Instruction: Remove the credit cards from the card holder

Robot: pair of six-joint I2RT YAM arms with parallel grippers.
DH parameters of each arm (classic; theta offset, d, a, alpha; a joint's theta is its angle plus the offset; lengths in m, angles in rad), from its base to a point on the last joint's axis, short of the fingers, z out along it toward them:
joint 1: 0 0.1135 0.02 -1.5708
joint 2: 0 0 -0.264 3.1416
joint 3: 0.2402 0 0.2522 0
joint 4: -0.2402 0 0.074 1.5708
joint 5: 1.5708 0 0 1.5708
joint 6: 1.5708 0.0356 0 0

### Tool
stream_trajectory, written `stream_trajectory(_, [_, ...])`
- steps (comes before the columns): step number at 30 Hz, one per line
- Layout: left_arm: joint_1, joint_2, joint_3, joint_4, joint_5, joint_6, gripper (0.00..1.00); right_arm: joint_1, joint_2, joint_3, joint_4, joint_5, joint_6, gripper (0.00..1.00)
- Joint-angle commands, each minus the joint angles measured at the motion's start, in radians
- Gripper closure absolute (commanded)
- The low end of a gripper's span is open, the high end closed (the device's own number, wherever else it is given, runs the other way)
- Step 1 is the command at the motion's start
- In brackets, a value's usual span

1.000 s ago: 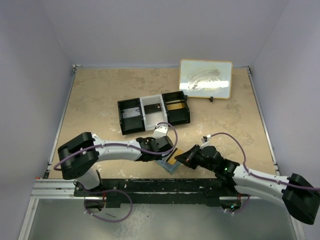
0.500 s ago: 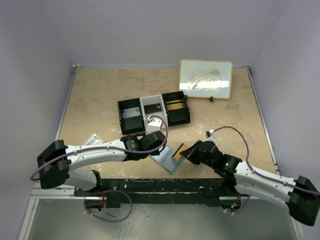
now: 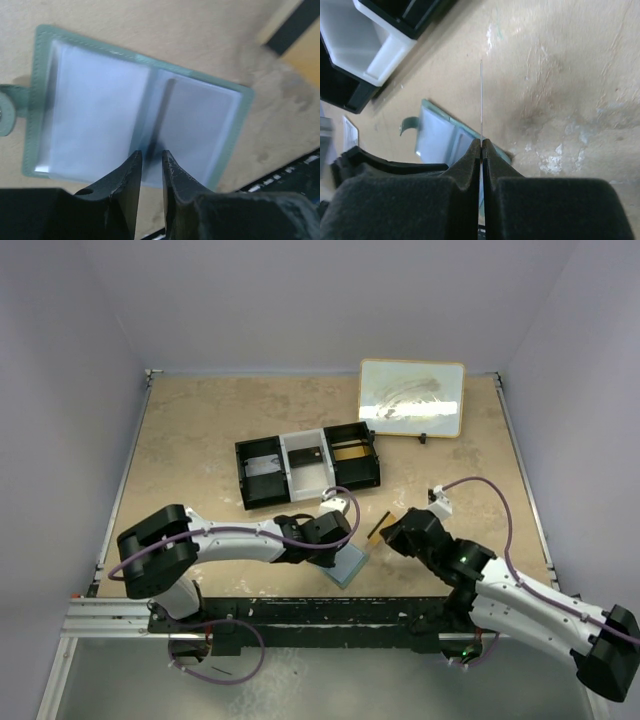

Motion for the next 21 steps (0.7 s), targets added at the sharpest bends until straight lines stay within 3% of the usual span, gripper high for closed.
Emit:
stream_trajectory(1, [-0.002,0.013,0.039,-0.088,-0.164,-0.057,0.81,-0.039,-0.012,0.097,-0.049,0.087,-0.159,1.00])
stream_trajectory(6, [-0.002,-0.013,0.037,-0.132,-0.263,-0.076,0.81,-0.098,0.061,0.157,-0.020,0.056,-0.305,1.00])
stream_trajectory(13, [-0.002,-0.045,0.044,-0.150,-0.272,-0.056,0.81,-0.119,0.138,0.211,0.146,0.030,-0.584,1.00])
stream_trajectory(21, [-0.001,-0.231,0.039,-0.224,-0.379,-0.056,0.79,-0.119,0.202,0.249,0.359,0.002,-1.003,1.00])
